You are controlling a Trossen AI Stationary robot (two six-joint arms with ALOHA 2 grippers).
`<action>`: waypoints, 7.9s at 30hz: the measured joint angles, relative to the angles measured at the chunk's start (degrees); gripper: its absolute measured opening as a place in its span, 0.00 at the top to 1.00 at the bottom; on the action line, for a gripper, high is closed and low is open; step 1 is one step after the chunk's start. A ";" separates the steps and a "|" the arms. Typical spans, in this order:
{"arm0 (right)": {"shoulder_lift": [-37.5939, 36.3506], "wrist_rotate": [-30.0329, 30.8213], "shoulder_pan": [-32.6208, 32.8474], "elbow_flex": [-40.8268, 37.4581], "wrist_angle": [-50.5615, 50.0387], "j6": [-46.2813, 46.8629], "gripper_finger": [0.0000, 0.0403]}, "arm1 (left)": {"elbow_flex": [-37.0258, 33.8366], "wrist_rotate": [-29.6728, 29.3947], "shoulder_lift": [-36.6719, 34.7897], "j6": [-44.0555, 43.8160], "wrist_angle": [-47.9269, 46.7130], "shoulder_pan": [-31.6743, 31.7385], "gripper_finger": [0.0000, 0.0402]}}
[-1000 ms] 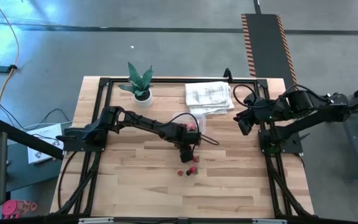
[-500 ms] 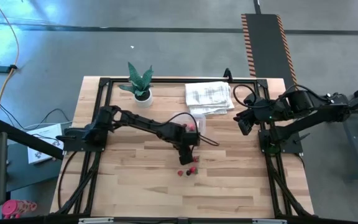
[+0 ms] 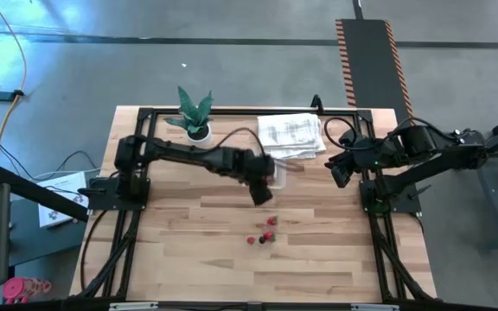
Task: Pick and placing Produce into tupperware
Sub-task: Put the raspberry into the transparent bin, then put the strawberry into the transparent bin
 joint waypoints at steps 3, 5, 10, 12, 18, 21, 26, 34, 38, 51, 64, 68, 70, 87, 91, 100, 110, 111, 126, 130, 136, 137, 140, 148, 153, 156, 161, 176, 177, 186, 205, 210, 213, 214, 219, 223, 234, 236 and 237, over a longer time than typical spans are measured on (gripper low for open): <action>0.00 -0.01 0.00 0.00 0.01 0.36 0.73 | -0.06 -0.11 0.79 1.07 -0.61 2.48 0.78; 0.00 0.00 -0.01 0.00 0.01 0.36 0.73 | -0.09 -0.03 0.99 1.29 -0.57 3.86 0.79; 0.00 -0.02 -0.01 0.00 0.01 0.36 0.73 | -0.11 2.83 1.65 1.32 -2.10 7.18 0.79; -0.02 -0.01 -0.01 0.00 0.01 0.36 0.73 | 0.11 3.87 2.52 1.57 -1.80 7.71 0.77; 0.00 0.00 -0.01 0.00 0.01 0.36 0.73 | -0.04 6.24 5.23 2.72 -4.28 7.42 0.75; 0.01 -0.02 -0.01 0.00 0.02 0.38 0.73 | 0.00 6.14 6.21 2.53 -3.56 7.20 0.75; -0.02 -0.02 -0.01 0.00 0.01 0.65 0.73 | 0.00 5.64 5.90 2.72 -3.28 7.22 0.73; -0.02 -0.68 0.01 0.00 0.01 0.82 0.73 | 0.00 5.69 5.71 2.66 -3.33 7.18 0.53; -0.02 -0.68 0.01 0.00 0.01 0.82 0.73 | 0.00 6.35 5.71 2.59 -3.34 7.18 0.42; 6.78 -5.31 -0.01 0.02 0.45 0.80 0.73 | 0.00 6.03 -2.34 -0.65 -10.65 0.92 0.42; 24.23 -16.86 2.97 0.02 9.43 -0.69 0.73 | 0.00 -1.96 -8.12 -5.97 -22.37 -9.28 0.42; 30.43 -18.23 4.46 0.02 13.92 0.56 0.73 | 0.00 -3.13 -8.94 -7.72 -26.09 -11.16 0.42; 33.04 -18.21 5.26 0.02 14.26 1.58 0.73 | 0.02 -3.94 -9.38 -8.68 -28.39 -12.10 0.42; 28.64 -6.51 7.63 0.07 17.21 12.34 0.73 | -0.07 -14.70 -21.21 -18.27 -48.07 -19.67 0.42; 30.69 -6.51 7.90 0.07 17.27 13.01 0.73 | -0.09 -16.94 -25.34 -21.84 -49.05 -21.31 0.42; 37.67 -10.45 7.60 0.00 18.22 12.98 0.73 | -0.04 -20.28 -30.57 -24.38 -48.23 -22.17 0.42; 44.46 -16.83 4.73 0.00 22.87 8.66 0.73 | -0.07 -21.02 -30.29 -23.79 -48.24 -22.09 0.42; 44.80 -17.68 4.29 0.00 22.77 8.29 0.73 | -0.07 -21.02 -30.29 -23.79 -48.24 -22.09 0.42; 46.97 -21.16 2.10 -0.02 22.63 5.32 0.73 | -0.07 -21.02 -30.25 -23.79 -47.97 -22.10 0.42; 49.15 -23.07 1.94 -0.02 24.99 3.79 0.73 | -0.07 -21.02 -30.25 -23.79 -47.54 -22.09 0.42; 48.05 -25.84 1.72 -0.02 26.53 2.89 0.73 | -0.07 -21.02 -30.25 -23.79 -47.31 -22.11 0.42; 47.66 -26.34 1.68 -0.01 26.23 2.83 0.73 | -0.07 -21.02 -30.25 -23.79 -47.18 -22.11 0.42; 46.93 -26.94 1.57 -0.02 22.12 1.96 0.73 | -0.07 -21.02 -30.25 -23.79 -46.90 -22.11 0.42; 46.29 -28.12 -0.05 -0.02 15.38 -2.45 0.73 | -0.07 -21.66 -30.22 -24.12 -46.44 -22.09 0.42; 46.29 -28.06 -1.31 -0.01 19.77 -7.07 0.73 | -0.07 -21.86 -30.22 -25.06 -45.80 -22.09 0.42; 46.29 -27.82 -2.15 0.00 18.88 -8.98 0.73 | -0.07 -21.92 -30.22 -25.30 -45.24 -22.09 0.42; 46.29 -26.11 -2.95 0.00 17.90 -11.98 0.73 | -0.07 -22.35 -30.25 -25.95 -44.98 -22.09 0.42; 30.04 -26.36 -0.73 -19.06 40.52 -1.69 0.57 | -0.07 -23.81 -30.22 -28.95 -44.18 -22.05 0.42; 29.09 -26.15 -0.46 -20.86 43.80 -0.40 0.57 | -0.07 -23.84 -30.22 -28.94 -43.72 -22.03 0.42; 28.09 -26.46 -0.25 -30.66 56.59 6.75 0.57 | -0.07 -24.00 -30.24 -28.95 -42.46 -22.03 0.42; 33.22 -23.83 1.20 -30.97 63.09 9.42 0.57 | -0.07 -24.06 -30.23 -28.95 -41.97 -22.03 0.42; 34.09 -23.66 1.41 -30.97 64.20 10.09 0.57 | -0.07 -24.08 -30.22 -28.86 -41.99 -22.03 0.42; 34.39 -22.69 1.41 -30.97 64.31 10.27 0.57 | -0.07 -24.21 -30.23 -28.75 -42.01 -22.03 0.42; 34.53 -22.59 1.41 -30.97 64.54 10.28 0.57 | -0.07 -24.24 -30.22 -28.75 -42.01 -22.03 0.42; 35.44 -22.40 1.41 -30.97 64.55 10.28 0.57 | -0.07 -24.25 -30.22 -28.73 -42.10 -22.03 0.42; 36.74 -22.43 1.41 -30.97 65.16 10.28 0.57 | -0.07 -24.28 -30.22 -28.73 -42.12 -22.05 0.42; 36.96 -22.39 1.37 -30.97 67.21 9.93 0.86 | -0.07 -24.43 -30.24 -28.73 -42.11 -22.04 0.42; 36.96 -22.38 1.37 -30.97 67.24 9.82 0.96 | -0.07 -24.43 -30.23 -28.73 -42.12 -22.05 0.42; 36.96 -22.27 1.37 -30.97 67.25 9.82 0.98 | -0.07 -24.43 -30.23 -28.73 -42.15 -22.05 0.42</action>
